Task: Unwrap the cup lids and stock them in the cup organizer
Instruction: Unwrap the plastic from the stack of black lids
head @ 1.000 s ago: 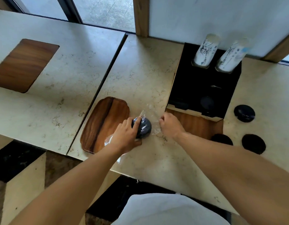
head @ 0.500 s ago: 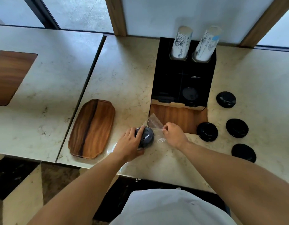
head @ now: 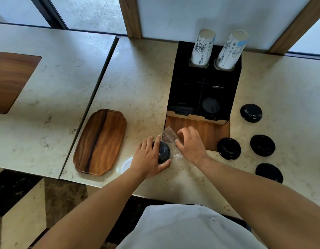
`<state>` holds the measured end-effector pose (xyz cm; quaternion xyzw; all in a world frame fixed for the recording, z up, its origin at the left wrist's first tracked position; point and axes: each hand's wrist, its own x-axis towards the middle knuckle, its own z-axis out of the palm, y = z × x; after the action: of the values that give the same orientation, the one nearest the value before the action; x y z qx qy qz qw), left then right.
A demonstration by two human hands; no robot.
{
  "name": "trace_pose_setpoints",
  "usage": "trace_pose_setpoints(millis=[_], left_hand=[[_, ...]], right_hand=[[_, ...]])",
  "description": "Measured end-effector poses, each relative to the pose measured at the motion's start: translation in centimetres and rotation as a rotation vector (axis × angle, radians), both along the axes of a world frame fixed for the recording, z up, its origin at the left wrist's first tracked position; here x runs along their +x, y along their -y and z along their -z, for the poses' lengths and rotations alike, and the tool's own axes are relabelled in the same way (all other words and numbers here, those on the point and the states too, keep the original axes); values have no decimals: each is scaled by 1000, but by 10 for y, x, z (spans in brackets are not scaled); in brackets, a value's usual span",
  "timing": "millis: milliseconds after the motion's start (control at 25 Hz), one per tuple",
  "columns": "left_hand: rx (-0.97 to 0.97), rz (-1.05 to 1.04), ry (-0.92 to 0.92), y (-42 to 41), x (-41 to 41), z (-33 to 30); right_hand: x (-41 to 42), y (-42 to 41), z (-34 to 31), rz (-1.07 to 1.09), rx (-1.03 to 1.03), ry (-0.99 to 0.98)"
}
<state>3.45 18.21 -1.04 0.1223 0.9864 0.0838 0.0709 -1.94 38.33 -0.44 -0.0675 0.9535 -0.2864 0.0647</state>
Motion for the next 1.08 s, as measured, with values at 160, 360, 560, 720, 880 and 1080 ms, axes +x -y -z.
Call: trace_pose_setpoints(millis=[160, 360, 560, 720, 880, 1080], left_hand=[[-40, 28, 52, -14, -9, 3], [-75, 40, 81, -14, -12, 13], [-81, 44, 77, -14, -13, 18], [-68, 43, 80, -14, -14, 19], [-62, 35, 72, -15, -13, 20], [-70, 34, 80, -15, -14, 17]], right_hand=[[-10, 12, 1, -138, 24, 80], [-21, 17, 11, -187, 176, 220], [-22, 18, 15, -254, 203, 242], [-22, 19, 15, -252, 178, 260], [-26, 17, 16, -189, 123, 297], [-35, -3, 16, -79, 96, 314]])
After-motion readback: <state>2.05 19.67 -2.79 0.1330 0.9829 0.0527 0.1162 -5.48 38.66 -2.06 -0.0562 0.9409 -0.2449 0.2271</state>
